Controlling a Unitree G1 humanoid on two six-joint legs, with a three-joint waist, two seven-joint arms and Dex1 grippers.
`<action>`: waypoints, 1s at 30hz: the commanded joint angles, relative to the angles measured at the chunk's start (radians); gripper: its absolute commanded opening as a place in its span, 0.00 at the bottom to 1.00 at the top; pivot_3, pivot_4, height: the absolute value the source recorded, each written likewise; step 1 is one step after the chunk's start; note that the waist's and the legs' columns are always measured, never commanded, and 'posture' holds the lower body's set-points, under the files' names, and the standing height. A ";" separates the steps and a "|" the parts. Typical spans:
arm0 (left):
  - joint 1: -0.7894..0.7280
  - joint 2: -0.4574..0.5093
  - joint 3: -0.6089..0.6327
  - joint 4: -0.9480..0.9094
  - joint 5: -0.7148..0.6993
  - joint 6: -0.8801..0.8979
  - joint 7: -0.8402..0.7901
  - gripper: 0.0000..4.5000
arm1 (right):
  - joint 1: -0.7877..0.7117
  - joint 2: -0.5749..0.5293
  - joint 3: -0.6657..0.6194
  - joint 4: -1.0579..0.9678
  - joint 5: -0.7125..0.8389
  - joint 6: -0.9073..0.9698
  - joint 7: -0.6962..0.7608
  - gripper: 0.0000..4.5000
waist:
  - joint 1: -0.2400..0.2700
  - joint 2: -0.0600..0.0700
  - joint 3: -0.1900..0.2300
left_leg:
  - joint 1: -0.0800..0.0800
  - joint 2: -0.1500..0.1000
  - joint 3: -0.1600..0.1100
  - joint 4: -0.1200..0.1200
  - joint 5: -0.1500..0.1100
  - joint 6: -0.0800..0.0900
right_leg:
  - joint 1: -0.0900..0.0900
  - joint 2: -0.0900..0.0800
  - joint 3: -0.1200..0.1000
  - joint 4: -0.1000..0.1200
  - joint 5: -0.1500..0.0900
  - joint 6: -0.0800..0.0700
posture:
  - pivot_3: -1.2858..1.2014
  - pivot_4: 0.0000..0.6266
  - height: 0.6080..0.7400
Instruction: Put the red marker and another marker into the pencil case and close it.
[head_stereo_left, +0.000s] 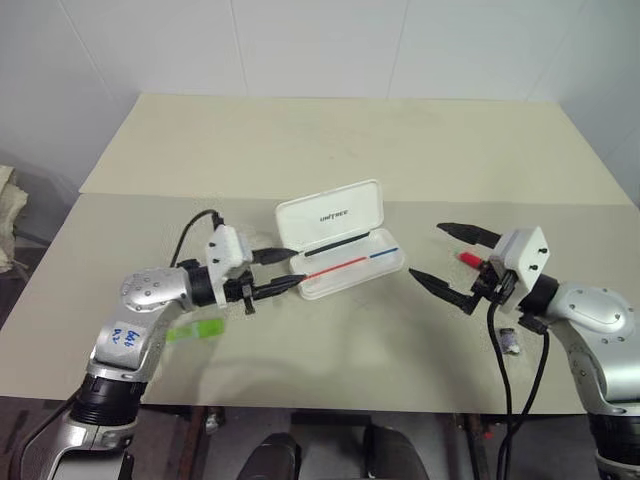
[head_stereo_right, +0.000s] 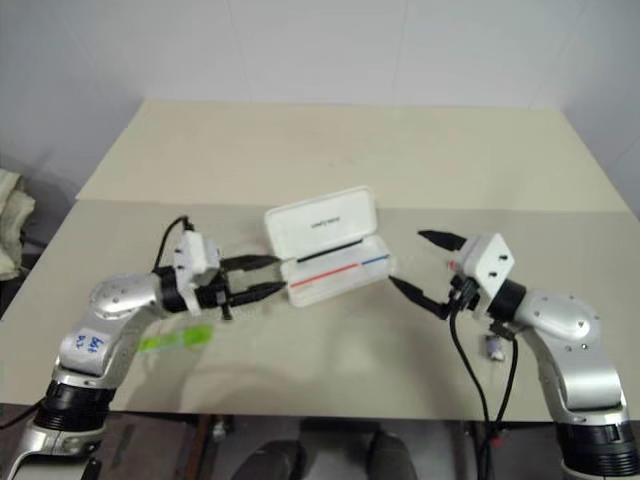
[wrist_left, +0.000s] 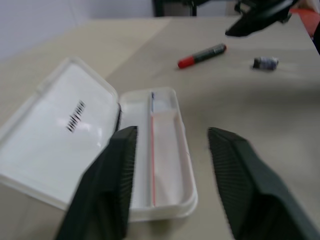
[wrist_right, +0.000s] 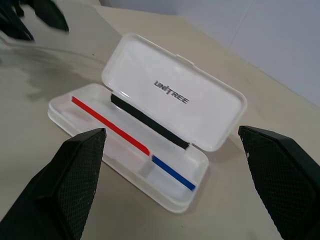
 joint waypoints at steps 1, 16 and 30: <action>-0.037 -0.013 -0.055 -0.028 0.053 0.033 0.032 0.47 | -0.014 -0.002 0.003 -0.071 0.015 0.013 -0.008 1.00 | 0.000 0.000 0.000 | 0.000 0.000 0.000 0.000 0.000 0.000 | 0.000 0.000 0.001 0.000 0.000 0.000 | 0.52 0.24 1.00; -0.133 -0.055 -0.175 0.021 0.168 0.198 0.076 0.47 | -0.062 -0.062 0.000 -0.240 0.104 0.228 -0.039 1.00 | 0.000 -0.001 0.000 | 0.000 0.000 0.000 0.000 0.000 0.000 | 0.000 0.000 0.001 0.000 0.000 0.000 | 0.52 0.24 1.00; -0.165 -0.019 -0.237 0.103 0.250 0.224 0.026 0.47 | -0.019 -0.049 -0.015 -0.242 0.104 0.204 -0.046 1.00 | 0.002 -0.002 0.001 | -0.001 0.000 0.000 0.001 0.000 0.000 | 0.000 0.000 0.001 0.000 0.000 0.000 | 0.52 0.24 1.00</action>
